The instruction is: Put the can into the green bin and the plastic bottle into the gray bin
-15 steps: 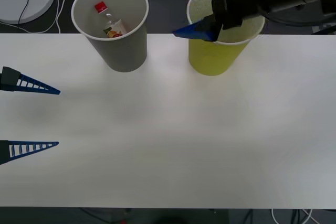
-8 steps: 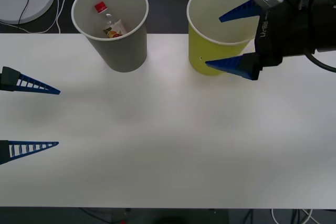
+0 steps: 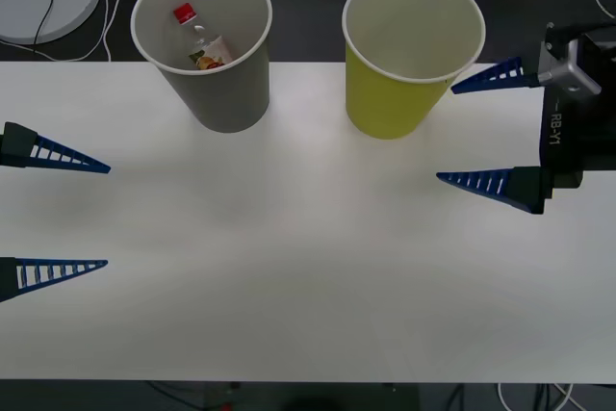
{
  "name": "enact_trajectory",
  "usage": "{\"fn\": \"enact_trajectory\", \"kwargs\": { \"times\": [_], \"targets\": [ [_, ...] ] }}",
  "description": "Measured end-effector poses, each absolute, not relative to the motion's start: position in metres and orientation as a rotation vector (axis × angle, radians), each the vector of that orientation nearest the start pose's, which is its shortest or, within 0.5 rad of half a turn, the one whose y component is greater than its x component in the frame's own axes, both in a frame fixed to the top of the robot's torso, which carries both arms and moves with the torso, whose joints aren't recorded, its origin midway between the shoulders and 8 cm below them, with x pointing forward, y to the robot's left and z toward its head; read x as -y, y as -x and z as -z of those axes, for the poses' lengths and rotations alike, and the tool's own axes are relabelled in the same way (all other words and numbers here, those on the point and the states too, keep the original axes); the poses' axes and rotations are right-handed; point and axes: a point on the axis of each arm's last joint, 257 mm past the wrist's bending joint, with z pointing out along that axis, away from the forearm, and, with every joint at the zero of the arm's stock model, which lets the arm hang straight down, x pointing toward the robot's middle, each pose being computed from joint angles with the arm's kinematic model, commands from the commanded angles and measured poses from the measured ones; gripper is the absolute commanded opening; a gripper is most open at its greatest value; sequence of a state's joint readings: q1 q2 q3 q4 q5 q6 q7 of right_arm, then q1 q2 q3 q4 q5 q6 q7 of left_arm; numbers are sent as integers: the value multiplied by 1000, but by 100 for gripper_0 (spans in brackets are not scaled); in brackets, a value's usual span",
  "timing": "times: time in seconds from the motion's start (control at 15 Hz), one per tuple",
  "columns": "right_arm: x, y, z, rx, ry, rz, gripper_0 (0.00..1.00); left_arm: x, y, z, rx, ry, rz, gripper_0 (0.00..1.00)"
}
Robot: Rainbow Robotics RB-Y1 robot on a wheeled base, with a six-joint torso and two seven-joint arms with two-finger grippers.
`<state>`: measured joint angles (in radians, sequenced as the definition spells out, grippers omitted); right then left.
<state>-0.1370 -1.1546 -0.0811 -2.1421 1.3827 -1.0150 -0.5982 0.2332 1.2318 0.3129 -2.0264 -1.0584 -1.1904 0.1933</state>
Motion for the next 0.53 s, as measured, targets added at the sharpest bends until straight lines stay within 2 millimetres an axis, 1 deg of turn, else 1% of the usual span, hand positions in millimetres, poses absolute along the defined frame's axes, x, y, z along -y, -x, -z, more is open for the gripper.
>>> {"fn": "enact_trajectory", "kwargs": {
  "times": [0.33, 0.53],
  "targets": [
    [214, -370, 86, -1528, 1510, -326, 100, -255, -323, 107, -1571, -1562, 436, 100],
    [233, -357, 94, -1511, 1547, -372, 100, -255, -323, 107, -1571, -1562, 436, 100]
  ]
}}
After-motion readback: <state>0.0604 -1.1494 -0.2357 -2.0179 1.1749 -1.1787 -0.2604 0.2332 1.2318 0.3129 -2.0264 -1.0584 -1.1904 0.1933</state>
